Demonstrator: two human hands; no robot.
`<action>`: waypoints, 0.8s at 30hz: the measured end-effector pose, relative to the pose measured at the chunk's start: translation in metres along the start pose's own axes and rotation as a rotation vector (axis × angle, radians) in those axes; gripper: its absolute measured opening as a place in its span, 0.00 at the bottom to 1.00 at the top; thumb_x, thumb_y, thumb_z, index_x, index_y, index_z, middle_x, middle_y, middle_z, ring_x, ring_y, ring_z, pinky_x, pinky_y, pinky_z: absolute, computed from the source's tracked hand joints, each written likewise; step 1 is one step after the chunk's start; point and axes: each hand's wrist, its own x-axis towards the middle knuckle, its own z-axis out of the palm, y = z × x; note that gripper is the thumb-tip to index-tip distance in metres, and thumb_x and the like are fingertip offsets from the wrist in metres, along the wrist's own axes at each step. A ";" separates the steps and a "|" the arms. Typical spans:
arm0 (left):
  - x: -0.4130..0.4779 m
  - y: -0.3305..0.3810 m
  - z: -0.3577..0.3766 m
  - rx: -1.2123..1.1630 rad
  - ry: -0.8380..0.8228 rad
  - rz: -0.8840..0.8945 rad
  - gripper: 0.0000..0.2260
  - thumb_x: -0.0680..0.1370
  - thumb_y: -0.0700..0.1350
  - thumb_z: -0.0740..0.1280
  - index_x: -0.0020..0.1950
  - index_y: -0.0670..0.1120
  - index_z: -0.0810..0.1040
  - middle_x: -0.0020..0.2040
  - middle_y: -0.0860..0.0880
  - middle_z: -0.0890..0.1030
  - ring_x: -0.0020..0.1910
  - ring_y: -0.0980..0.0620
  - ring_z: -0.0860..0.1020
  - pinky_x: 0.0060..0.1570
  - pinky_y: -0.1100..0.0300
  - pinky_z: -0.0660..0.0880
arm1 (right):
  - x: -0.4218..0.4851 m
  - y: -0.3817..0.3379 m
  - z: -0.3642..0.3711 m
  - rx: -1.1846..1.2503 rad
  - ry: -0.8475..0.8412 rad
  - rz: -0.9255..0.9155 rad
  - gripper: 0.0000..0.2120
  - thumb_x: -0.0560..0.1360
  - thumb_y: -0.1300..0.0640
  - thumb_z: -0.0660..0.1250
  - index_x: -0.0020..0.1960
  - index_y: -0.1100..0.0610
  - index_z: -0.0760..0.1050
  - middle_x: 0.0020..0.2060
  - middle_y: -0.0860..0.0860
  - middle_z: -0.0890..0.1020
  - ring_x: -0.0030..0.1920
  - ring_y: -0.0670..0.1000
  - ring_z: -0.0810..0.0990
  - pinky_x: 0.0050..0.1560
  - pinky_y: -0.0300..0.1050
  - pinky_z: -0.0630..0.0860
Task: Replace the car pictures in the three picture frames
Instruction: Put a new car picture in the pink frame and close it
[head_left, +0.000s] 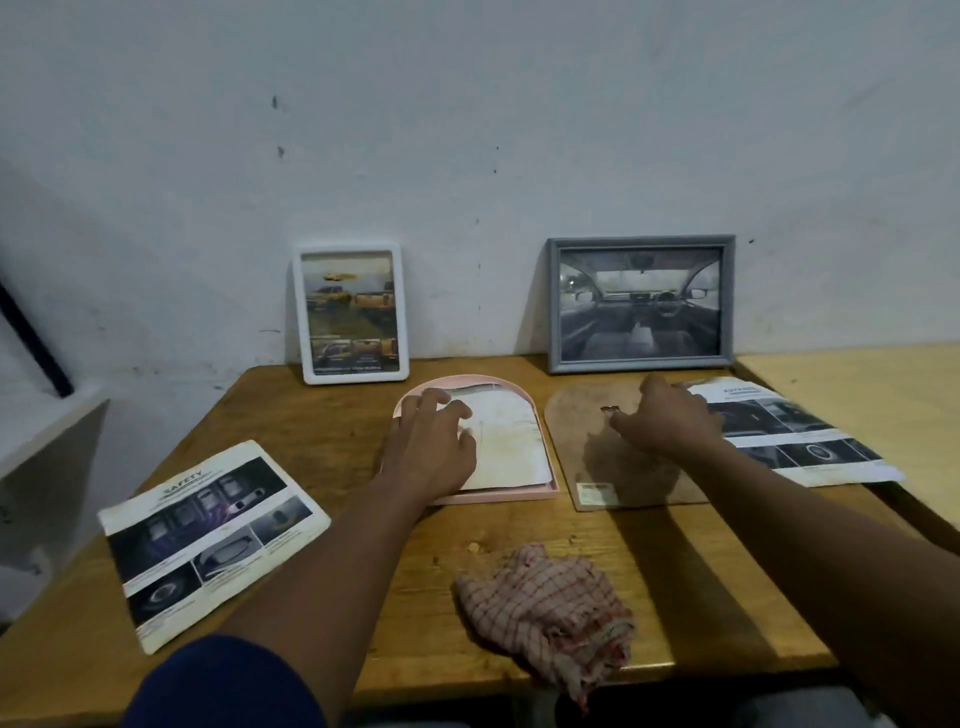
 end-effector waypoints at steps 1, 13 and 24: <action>0.001 0.012 0.003 -0.017 -0.018 0.022 0.17 0.81 0.53 0.65 0.70 0.55 0.75 0.77 0.52 0.67 0.76 0.48 0.62 0.73 0.48 0.63 | 0.002 0.012 -0.004 -0.018 -0.024 0.040 0.39 0.70 0.35 0.69 0.73 0.54 0.62 0.68 0.59 0.73 0.68 0.64 0.70 0.65 0.64 0.69; -0.001 0.063 0.033 -0.028 -0.177 0.169 0.23 0.81 0.58 0.64 0.75 0.55 0.70 0.77 0.52 0.69 0.74 0.49 0.65 0.71 0.49 0.65 | 0.001 0.031 -0.003 -0.089 -0.121 0.149 0.56 0.62 0.31 0.75 0.78 0.55 0.52 0.74 0.64 0.65 0.73 0.67 0.62 0.69 0.64 0.61; -0.002 0.065 0.033 -0.115 -0.194 0.167 0.20 0.82 0.54 0.65 0.74 0.55 0.71 0.74 0.53 0.72 0.72 0.49 0.67 0.69 0.49 0.67 | 0.006 0.025 -0.008 0.252 -0.053 0.110 0.61 0.54 0.39 0.84 0.75 0.50 0.51 0.74 0.61 0.55 0.71 0.69 0.64 0.64 0.65 0.71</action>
